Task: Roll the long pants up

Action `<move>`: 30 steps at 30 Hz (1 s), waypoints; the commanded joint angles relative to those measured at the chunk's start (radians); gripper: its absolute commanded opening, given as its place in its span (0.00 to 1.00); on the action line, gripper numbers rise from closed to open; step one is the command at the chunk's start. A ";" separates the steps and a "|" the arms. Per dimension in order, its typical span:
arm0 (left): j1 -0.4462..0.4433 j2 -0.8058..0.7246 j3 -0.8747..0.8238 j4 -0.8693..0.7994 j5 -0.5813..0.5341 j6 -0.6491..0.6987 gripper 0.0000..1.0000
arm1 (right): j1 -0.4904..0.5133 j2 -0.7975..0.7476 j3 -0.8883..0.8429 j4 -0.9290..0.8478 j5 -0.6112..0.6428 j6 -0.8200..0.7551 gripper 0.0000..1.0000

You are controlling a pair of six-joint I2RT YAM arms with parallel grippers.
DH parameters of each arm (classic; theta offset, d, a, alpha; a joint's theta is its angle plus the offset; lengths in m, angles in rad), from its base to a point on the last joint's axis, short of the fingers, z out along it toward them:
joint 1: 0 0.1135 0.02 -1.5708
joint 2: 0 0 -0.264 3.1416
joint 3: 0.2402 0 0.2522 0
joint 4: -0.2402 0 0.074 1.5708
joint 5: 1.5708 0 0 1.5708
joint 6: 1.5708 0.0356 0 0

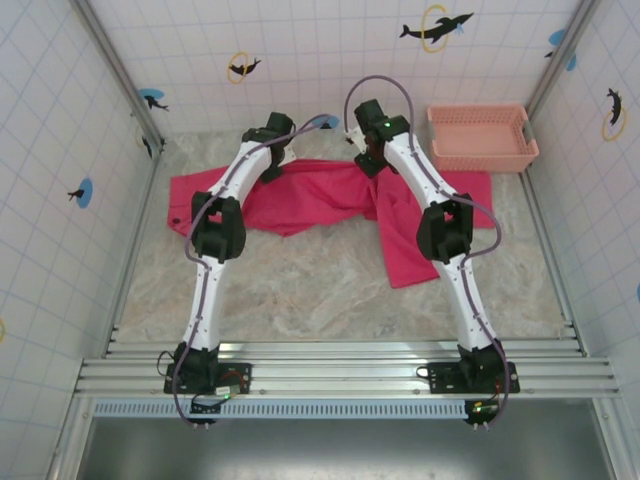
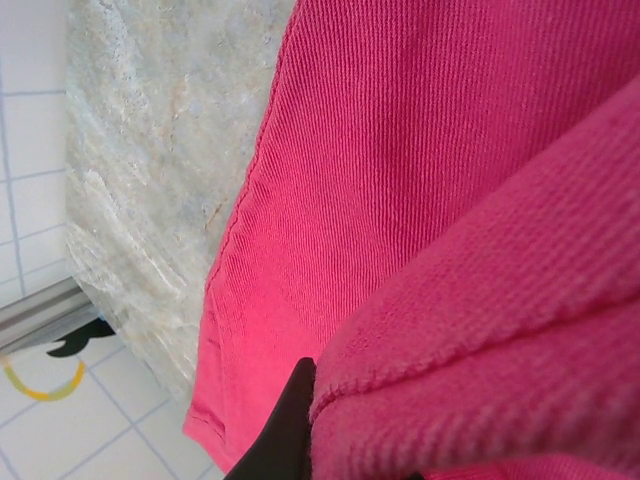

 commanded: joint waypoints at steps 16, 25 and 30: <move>0.028 -0.061 0.022 0.077 -0.136 -0.026 0.97 | -0.022 -0.470 -0.412 0.075 0.267 0.081 0.84; 0.013 -0.356 -0.254 0.009 -0.123 -0.167 0.97 | 0.086 -0.885 -1.135 0.175 0.113 0.295 0.82; -0.011 -0.561 -0.585 0.116 -0.087 -0.206 0.97 | 0.205 -0.959 -1.440 0.326 0.060 0.423 0.80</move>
